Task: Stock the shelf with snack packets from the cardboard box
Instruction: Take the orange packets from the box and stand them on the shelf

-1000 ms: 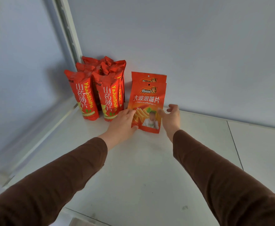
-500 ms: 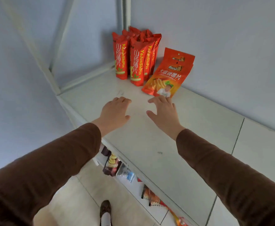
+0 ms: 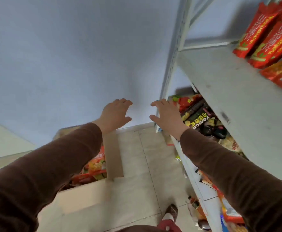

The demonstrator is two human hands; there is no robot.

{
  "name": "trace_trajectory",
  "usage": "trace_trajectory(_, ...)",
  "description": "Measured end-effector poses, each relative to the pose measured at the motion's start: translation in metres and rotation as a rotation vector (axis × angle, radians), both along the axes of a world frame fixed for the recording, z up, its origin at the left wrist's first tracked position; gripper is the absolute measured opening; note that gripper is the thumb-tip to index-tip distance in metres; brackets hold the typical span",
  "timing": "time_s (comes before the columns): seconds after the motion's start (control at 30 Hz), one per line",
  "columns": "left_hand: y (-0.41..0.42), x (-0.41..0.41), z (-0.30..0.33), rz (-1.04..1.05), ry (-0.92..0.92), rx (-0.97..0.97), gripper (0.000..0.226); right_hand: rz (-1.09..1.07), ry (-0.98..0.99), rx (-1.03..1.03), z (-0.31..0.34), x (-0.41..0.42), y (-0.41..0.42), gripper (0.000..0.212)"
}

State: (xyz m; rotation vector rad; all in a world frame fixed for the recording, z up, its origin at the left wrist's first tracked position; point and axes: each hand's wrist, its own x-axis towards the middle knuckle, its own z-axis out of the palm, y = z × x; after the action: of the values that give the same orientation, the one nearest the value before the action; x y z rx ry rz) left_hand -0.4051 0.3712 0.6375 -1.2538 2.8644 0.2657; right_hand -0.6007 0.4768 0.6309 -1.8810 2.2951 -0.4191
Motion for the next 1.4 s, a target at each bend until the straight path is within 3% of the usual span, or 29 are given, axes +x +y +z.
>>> trace_trajectory(0.27, -0.017, 0.263, -0.072, 0.230, -0.086, 0.141, 0.053, 0.152, -0.097, 0.250, -0.072, 0.225, -0.033, 0.053)
trace_trajectory(0.47, -0.049, 0.354, -0.141, 0.393, -0.064, 0.375, 0.059, 0.136, -0.255, 0.424, -0.136, 0.307, -0.069, 0.055)
trace_trajectory(0.63, -0.090, 0.387, -0.220, 0.494, -0.100, 0.531, 0.053, -0.015, -0.505, 0.606, -0.220, 0.339, -0.121, 0.062)
trace_trajectory(0.87, -0.141, 0.411, -0.349, 0.590, -0.126, 0.672, 0.060, -0.187, -0.638, 0.780, -0.349, 0.352, -0.182, 0.059)
trace_trajectory(1.23, -0.195, 0.392, -0.559, 0.489, -0.119, 0.758, 0.052, -0.709, -0.770, 0.709, -0.577, 0.367, -0.235, 0.061)
trace_trajectory(1.4, -0.200, 0.385, -0.640, 0.422, -0.080, 0.790, 0.058, -0.834, -0.665, 0.682, -0.676, 0.377, -0.248, 0.058)
